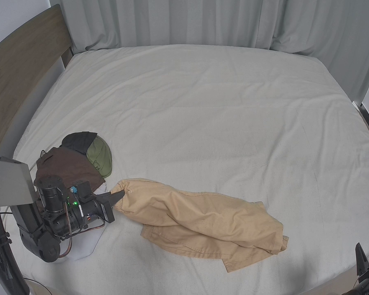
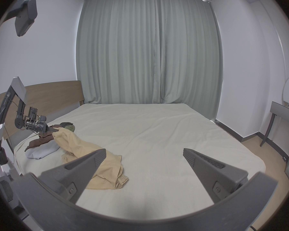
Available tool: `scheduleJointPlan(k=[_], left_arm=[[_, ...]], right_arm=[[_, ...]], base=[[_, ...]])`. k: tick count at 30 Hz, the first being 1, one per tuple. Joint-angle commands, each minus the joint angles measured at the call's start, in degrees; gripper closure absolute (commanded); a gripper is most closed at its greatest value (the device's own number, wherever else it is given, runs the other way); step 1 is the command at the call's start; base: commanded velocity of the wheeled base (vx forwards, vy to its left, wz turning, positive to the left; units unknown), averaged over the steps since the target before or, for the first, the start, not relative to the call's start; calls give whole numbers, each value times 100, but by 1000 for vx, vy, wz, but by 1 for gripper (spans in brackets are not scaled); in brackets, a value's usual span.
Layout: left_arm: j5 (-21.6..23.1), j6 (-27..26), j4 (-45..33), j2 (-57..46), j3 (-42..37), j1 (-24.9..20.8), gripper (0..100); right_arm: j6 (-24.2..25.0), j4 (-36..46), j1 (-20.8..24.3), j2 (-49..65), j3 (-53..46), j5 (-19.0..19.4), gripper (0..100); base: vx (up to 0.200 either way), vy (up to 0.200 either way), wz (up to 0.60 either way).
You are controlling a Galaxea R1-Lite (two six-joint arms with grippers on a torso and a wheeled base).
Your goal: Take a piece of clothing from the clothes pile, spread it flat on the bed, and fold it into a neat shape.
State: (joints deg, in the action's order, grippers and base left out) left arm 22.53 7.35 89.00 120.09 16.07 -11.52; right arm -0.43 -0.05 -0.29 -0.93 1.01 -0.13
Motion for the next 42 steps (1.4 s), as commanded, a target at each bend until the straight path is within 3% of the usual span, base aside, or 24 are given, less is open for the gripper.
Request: scheduleJointPlan(k=[1, 7, 10, 14, 24, 31, 33, 42], left_arm=[[-20, 3, 12, 138, -7, 9, 100], [-20, 3, 12, 111, 2, 1, 100], [-20, 3, 12, 102, 2, -8, 100], [-20, 3, 3, 129, 10, 1, 100], [-20, 3, 12, 94, 10, -26, 100], [-20, 3, 12, 94, 10, -35, 100], [-20, 3, 12, 120, 19, -70, 100], [-20, 3, 12, 85, 19, -78, 100]], right_arm=[[8, 5, -6, 84, -101, -4, 0], [-45, -153, 3, 84, -75, 119, 0], [-80, -540, 12, 22, 663, 216, 0], [-89, -232, -15, -584, 1375, 576, 0], [-256, -180, 12, -1709, 1560, 1261, 0], [-573, -180, 100, -2465, 1639, 1446, 0], [-678, -153, 354, -2887, 1560, 1657, 0], [-740, -145, 1058, -3783, 1534, 1666, 0]], base=[[0, 0, 0], [0, 0, 0], [0, 0, 0], [0, 0, 0], [0, 0, 0], [0, 0, 0], [0, 0, 0], [0, 0, 0]])
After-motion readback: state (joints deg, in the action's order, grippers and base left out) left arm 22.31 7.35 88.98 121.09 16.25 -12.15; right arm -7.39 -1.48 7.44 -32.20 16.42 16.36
